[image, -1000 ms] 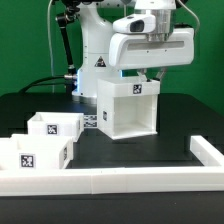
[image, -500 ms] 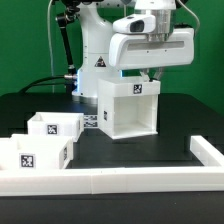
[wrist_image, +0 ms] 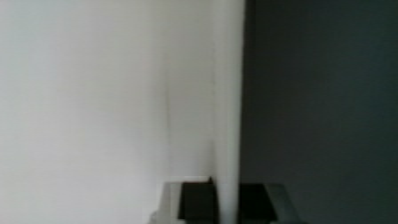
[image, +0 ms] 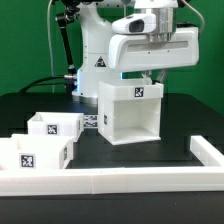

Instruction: Assemble drawer

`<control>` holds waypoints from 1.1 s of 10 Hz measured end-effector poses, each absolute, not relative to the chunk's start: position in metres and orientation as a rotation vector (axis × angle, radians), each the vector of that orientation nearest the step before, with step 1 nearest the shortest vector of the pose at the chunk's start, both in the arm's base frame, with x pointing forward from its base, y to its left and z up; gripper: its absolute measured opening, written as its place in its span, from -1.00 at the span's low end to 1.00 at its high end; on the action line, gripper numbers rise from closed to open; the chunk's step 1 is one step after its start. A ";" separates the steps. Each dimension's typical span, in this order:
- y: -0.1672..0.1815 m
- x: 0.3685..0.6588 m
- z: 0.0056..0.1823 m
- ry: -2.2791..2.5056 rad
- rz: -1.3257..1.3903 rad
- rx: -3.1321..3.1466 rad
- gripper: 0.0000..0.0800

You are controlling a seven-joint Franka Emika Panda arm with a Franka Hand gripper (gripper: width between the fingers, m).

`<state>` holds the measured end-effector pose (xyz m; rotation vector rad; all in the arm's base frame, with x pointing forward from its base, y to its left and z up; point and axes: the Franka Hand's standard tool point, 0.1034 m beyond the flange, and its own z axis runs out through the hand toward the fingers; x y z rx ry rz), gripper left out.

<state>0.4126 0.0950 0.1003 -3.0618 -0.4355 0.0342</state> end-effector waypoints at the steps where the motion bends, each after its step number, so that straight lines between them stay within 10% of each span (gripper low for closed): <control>1: 0.098 0.431 0.100 -0.435 0.010 -3.054 -0.91; 11: 0.101 0.484 0.101 -0.447 -0.187 -3.031 -0.91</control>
Offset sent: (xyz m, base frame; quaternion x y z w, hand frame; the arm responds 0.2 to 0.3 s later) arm 0.0453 -0.0027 -0.0200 0.0097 0.0415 -0.0336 0.9985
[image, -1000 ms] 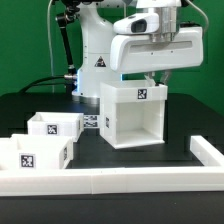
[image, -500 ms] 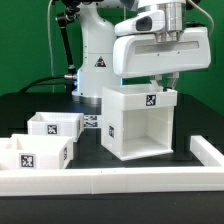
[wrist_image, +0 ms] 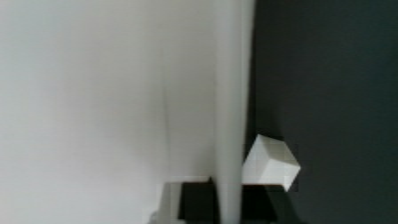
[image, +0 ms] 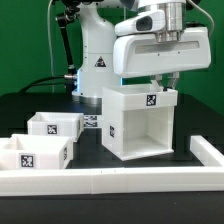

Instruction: Assemble drawer

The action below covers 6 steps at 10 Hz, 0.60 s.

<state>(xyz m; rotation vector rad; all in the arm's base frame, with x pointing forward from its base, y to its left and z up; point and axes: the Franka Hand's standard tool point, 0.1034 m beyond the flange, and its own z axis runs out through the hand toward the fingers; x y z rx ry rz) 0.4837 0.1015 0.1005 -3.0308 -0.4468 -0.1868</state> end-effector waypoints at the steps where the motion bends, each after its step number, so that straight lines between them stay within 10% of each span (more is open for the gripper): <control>1: 0.103 0.491 0.101 -0.350 -0.188 -3.037 -0.91; 6: 0.091 0.548 0.101 -0.340 -0.265 -3.028 -0.90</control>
Offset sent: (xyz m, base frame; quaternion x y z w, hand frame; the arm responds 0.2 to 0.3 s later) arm 0.0493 -0.0126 -0.0072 -0.0141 -0.0197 0.0479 0.9986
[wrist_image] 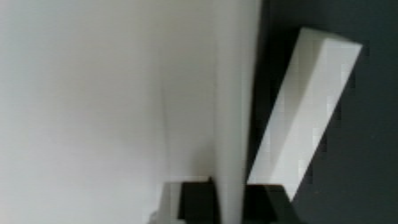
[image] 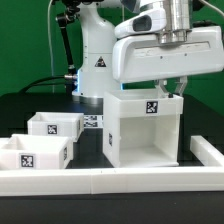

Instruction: Assemble drawer

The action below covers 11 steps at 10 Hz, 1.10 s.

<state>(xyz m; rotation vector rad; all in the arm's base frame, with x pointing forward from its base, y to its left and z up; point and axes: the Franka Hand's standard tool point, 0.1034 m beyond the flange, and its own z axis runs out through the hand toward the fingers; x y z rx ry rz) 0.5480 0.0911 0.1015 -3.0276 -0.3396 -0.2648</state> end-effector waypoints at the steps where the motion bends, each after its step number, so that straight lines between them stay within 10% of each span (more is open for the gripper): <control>1: 0.093 0.546 0.102 -0.345 -0.263 -3.027 -0.90; 11: 0.090 0.578 0.103 -0.317 -0.322 -3.016 -0.90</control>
Offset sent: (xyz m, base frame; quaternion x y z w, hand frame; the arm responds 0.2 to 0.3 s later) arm 0.0000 0.0000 0.0000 0.0000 0.0000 0.0000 1.0000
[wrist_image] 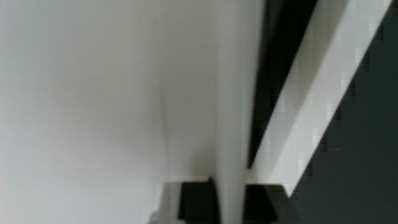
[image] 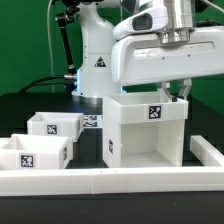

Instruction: Assemble drawer

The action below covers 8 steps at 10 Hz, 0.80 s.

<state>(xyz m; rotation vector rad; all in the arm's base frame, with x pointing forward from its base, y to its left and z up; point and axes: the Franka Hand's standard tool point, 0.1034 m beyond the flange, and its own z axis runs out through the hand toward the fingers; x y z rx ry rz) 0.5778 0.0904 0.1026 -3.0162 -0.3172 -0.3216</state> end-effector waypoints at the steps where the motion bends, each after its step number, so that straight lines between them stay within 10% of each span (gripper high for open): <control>1: 0.091 0.579 0.103 -0.243 -0.325 -3.016 -0.90; 8: 0.104 0.603 0.105 0.409 -0.462 -2.902 -0.87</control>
Offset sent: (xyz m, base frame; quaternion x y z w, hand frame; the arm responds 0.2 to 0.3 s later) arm 0.0033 0.0008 -0.0224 -0.0304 0.0164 0.2334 0.9718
